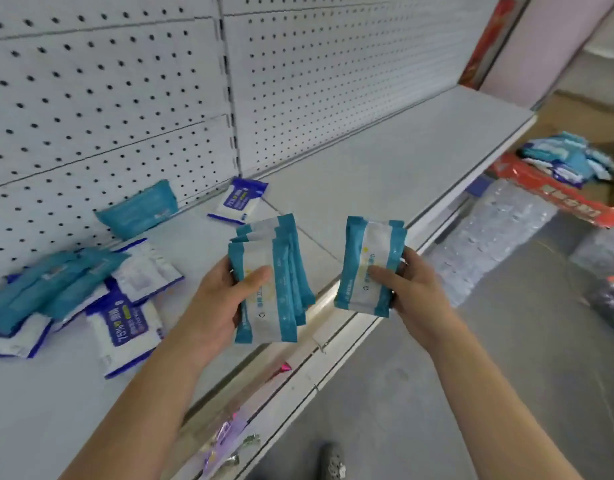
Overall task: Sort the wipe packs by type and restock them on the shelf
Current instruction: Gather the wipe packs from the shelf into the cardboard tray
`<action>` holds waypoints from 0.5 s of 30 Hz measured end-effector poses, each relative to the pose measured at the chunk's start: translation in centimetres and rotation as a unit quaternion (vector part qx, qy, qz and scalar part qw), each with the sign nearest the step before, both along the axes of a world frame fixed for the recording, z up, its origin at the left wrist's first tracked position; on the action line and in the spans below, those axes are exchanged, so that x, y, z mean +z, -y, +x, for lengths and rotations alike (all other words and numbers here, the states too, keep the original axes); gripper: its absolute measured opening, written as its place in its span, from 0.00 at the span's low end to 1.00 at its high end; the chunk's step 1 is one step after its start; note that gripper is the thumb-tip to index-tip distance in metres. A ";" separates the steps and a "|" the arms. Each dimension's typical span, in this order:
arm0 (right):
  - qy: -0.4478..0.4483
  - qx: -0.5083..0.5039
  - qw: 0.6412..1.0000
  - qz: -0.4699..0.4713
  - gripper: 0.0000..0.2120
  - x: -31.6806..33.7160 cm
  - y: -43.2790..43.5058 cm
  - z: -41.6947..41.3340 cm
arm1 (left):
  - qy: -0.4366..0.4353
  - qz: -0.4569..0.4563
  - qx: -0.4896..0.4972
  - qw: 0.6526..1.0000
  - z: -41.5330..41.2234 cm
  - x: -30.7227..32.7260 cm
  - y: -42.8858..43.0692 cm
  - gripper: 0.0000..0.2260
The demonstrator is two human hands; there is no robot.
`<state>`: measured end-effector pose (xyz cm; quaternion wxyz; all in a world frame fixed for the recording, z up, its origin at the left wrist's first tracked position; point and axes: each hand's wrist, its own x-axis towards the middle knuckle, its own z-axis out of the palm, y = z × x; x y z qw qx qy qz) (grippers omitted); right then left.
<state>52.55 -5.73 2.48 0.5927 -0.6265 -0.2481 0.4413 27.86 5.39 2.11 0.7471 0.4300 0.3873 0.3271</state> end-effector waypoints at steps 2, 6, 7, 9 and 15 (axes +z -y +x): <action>0.010 -0.062 0.998 -0.005 0.18 -0.2 4.4 2.3 | -0.013 0.019 -0.042 0.999 3.5 -0.2 1.8 0.19; 0.001 -0.139 0.990 -0.001 0.17 -0.2 13.0 6.4 | -0.034 0.034 -0.099 0.994 11.1 -0.9 5.9 0.19; -0.005 -0.159 0.987 0.009 0.16 -0.2 15.1 7.3 | -0.040 0.038 -0.116 0.992 13.1 -1.0 7.1 0.19; -0.015 -0.198 0.980 0.020 0.16 -0.4 19.3 9.4 | -0.041 0.052 -0.147 0.987 17.2 -1.3 9.7 0.17; -0.026 -0.305 0.951 0.036 0.14 -1.4 31.6 15.9 | -0.043 0.057 -0.235 0.969 28.8 -2.0 19.5 0.14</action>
